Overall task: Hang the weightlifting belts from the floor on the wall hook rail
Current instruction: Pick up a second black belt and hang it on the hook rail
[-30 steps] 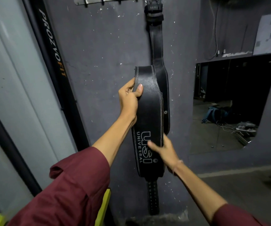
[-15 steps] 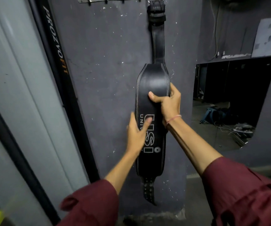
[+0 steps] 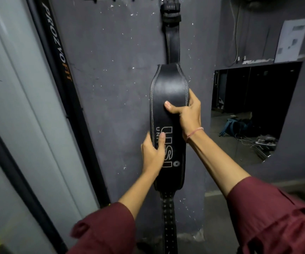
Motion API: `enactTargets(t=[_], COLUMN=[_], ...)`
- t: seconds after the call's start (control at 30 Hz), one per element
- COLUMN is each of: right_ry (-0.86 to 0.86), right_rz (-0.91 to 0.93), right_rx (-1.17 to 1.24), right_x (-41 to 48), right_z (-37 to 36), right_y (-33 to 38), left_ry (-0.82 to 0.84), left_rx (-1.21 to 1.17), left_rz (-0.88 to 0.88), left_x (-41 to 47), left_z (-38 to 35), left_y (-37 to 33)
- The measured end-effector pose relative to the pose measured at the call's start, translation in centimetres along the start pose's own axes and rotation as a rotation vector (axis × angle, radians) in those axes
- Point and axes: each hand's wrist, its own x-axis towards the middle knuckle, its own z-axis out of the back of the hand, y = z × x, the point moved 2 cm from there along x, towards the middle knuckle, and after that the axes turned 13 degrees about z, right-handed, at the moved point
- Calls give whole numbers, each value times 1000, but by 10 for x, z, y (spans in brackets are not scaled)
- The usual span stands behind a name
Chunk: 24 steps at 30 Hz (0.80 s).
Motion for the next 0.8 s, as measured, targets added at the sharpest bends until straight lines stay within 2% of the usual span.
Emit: enactTargets(t=[0.07, 0.2, 0.27, 0.33, 0.4, 0.53, 0.67, 0.73, 0.8], right_ry=[-5, 84, 103, 131, 177, 340, 509, 463, 370], right_rz=[-1, -11, -28, -53, -80, -165, -528, -567, -469], right_rx=[16, 13, 14, 17, 2, -157, -273, -228, -131], right_x=[0, -12, -22, -30, -33, -48, -123, -132, -103], right_z=[5, 7, 8, 12, 19, 45, 88, 90, 72], right_y=[6, 7, 2, -3, -8, -25, -70, -80, -74], left_ry=[106, 58, 152, 255, 302, 275, 206, 176, 164], left_rx=[18, -125, -154, -268, -364, -412, -449, -465, -479], left_rz=[11, -81, -17, 116, 165, 166, 178, 199, 201], left_x=[13, 42, 54, 61, 65, 64, 72, 77, 77], left_z=[2, 6, 1, 0, 2, -2, -1, -1, -1], left_y=[-24, -83, -107, -120, -123, -113, -98, -89, -82])
